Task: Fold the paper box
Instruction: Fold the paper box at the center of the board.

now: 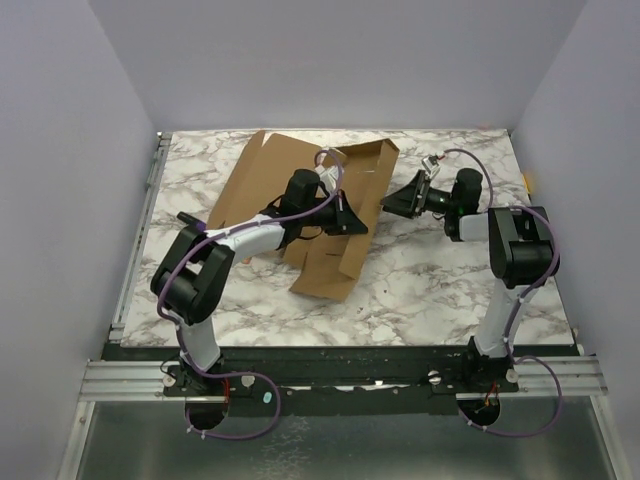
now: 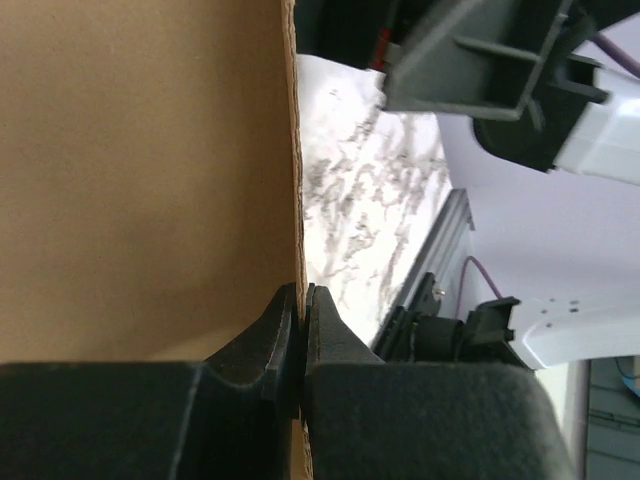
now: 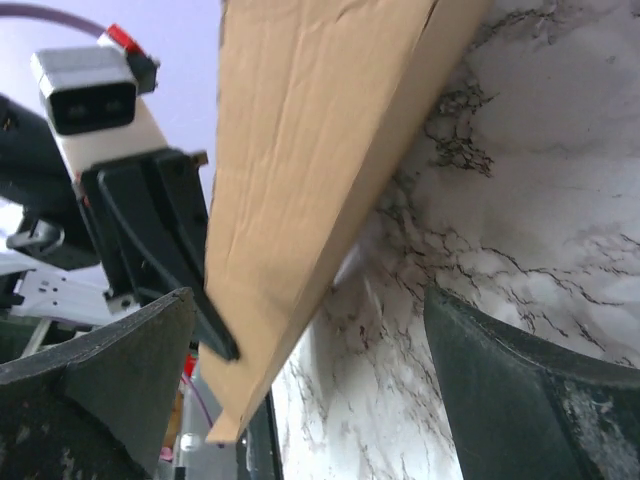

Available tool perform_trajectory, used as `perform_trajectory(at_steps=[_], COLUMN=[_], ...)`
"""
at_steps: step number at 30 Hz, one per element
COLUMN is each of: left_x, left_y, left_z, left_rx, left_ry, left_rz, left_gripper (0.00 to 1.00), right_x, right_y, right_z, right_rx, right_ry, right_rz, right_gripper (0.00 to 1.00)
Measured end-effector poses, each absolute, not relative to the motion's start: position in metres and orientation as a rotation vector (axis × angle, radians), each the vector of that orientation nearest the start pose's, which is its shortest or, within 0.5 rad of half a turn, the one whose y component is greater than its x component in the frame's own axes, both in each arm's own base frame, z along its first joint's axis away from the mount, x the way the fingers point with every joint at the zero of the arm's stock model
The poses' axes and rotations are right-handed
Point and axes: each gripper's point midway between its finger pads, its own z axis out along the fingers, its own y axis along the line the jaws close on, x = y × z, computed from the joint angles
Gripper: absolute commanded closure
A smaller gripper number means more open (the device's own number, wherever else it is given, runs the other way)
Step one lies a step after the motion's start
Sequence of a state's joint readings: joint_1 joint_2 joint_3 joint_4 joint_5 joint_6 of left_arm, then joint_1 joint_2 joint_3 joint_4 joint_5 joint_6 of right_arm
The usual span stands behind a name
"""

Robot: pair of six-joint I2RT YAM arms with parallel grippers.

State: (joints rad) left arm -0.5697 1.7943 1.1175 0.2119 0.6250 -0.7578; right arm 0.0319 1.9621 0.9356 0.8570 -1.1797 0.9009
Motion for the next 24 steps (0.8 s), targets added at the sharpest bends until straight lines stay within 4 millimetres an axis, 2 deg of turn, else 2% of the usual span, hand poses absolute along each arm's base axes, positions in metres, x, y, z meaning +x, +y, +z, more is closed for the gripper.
perform_trajectory(at_steps=[3,5,6,10,14,17,22,24], left_x=[0.317,0.311,0.306,0.301,0.298,0.297,0.302,0.309], left_y=[-0.378,-0.385,-0.390,-0.395,-0.393,-0.391,-0.378,-0.366], left_z=[0.154,0.156,0.158,0.156,0.151,0.144,0.127,0.121], left_rx=[0.261,0.271,0.280,0.273,0.256,0.241,0.187,0.159], left_ry=[2.238,2.229,2.224,2.225,2.231,2.245,2.282,2.293], left_rz=[-1.468,-1.494,-1.511,-1.535,-1.543,-1.538,-1.493,-1.443], left_gripper=[1.00,1.00,1.00,0.85,0.74,0.56,0.51,0.46], right_x=[0.402,0.404,0.405,0.406,0.406,0.406,0.404,0.404], right_y=[0.189,0.190,0.190,0.190,0.191,0.191,0.190,0.190], right_z=[0.135,0.134,0.134,0.139,0.143,0.142,0.134,0.133], right_rx=[-0.108,-0.080,-0.070,-0.062,-0.059,-0.058,-0.057,-0.073], right_ry=[1.936,1.945,1.948,1.933,1.922,1.921,1.929,1.926], right_rz=[1.701,1.723,1.731,1.746,1.754,1.750,1.730,1.716], right_gripper=[0.02,0.06,0.11,0.34,0.56,0.72,0.98,1.00])
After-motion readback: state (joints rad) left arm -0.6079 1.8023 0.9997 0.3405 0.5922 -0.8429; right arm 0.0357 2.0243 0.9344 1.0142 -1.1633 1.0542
